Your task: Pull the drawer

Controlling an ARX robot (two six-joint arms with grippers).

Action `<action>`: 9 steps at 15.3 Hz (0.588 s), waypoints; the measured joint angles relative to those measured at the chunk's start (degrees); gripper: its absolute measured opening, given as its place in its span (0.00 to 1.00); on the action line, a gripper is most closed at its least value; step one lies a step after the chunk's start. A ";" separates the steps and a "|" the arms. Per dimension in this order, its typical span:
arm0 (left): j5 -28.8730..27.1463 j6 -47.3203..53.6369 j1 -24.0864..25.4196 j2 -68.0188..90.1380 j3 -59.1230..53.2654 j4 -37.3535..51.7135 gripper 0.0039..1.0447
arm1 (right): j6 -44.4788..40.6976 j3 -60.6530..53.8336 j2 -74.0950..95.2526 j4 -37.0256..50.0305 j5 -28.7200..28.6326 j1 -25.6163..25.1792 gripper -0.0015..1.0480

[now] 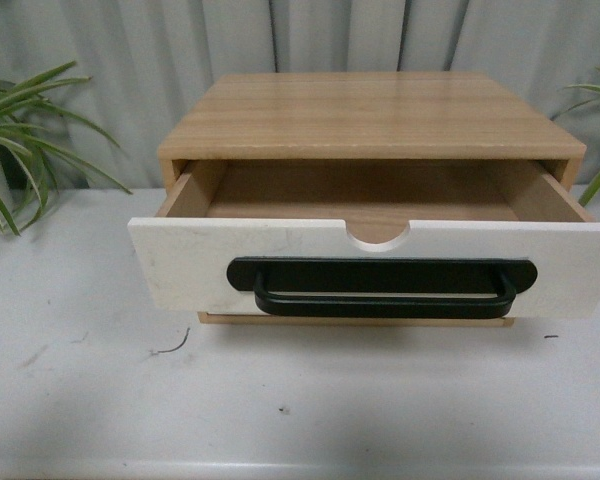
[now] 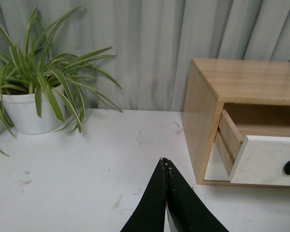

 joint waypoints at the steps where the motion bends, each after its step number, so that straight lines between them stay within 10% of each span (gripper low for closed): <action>1: 0.02 0.00 0.00 -2.27 0.00 -1.84 0.01 | -0.02 0.00 0.11 -1.05 0.04 0.00 0.02; 3: 0.24 0.00 0.00 -10.88 0.04 -14.21 0.01 | 0.00 0.00 0.04 -0.94 0.04 0.00 0.02; 9: -0.02 0.02 0.00 -14.01 0.04 -14.67 0.01 | -0.02 0.00 0.02 -0.92 0.02 0.00 0.02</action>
